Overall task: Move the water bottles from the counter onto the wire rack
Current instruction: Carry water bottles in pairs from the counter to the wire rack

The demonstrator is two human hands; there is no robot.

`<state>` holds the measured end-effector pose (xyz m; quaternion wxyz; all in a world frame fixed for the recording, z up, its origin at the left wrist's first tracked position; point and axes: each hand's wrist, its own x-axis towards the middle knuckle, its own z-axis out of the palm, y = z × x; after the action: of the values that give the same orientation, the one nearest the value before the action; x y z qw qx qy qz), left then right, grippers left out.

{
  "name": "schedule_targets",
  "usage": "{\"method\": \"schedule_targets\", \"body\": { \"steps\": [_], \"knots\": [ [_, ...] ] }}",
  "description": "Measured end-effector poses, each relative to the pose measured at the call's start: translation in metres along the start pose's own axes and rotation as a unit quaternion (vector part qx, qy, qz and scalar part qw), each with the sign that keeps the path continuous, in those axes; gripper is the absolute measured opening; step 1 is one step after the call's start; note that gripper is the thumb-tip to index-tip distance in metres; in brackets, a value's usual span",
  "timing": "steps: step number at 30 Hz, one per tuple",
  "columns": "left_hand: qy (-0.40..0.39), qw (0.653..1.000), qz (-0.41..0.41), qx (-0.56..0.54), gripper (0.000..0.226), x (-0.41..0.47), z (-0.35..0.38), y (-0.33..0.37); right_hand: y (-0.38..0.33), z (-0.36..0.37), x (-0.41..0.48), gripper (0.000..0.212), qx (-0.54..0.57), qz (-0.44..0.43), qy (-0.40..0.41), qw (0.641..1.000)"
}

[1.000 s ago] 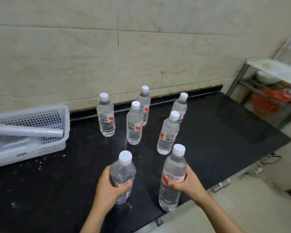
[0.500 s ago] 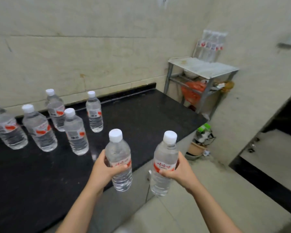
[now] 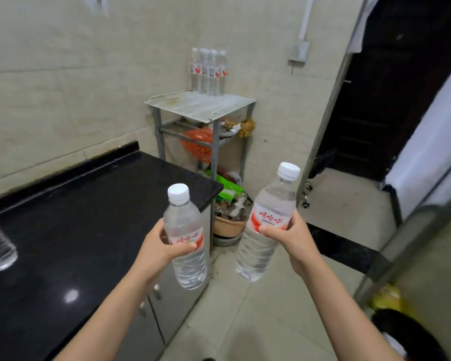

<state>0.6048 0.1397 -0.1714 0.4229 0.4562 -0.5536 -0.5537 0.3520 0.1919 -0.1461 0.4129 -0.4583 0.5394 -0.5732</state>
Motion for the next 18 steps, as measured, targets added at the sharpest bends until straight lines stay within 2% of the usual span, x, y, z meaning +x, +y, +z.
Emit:
{"method": "schedule_targets", "body": {
  "steps": [3, 6, 10, 13, 15, 18],
  "knots": [
    [-0.010, 0.999, 0.028, -0.029, 0.065, 0.041, 0.026, 0.022, -0.024, -0.033, 0.041, 0.078, 0.021, -0.020, 0.030, 0.999],
    [-0.025, 0.997, 0.058, -0.050, 0.052, 0.091, 0.050, 0.038, -0.047, -0.064, 0.092, 0.080, 0.010, -0.053, 0.042, 0.998],
    [-0.014, 0.994, 0.083, -0.070, 0.053, 0.160, 0.082, 0.046, -0.061, -0.098, 0.162, 0.079, -0.038, -0.070, 0.022, 0.997],
    [0.000, 0.992, 0.086, -0.090, 0.055, 0.209, 0.112, 0.043, -0.058, -0.120, 0.207, 0.067, -0.070, -0.055, 0.002, 0.996],
    [0.002, 0.992, 0.077, -0.104, 0.063, 0.235, 0.132, 0.045, -0.052, -0.133, 0.233, 0.060, -0.083, -0.047, -0.008, 0.995],
    [0.007, 0.992, 0.063, -0.108, 0.074, 0.269, 0.158, 0.046, -0.038, -0.155, 0.267, 0.061, -0.078, -0.035, -0.014, 0.996]
  ]
}}
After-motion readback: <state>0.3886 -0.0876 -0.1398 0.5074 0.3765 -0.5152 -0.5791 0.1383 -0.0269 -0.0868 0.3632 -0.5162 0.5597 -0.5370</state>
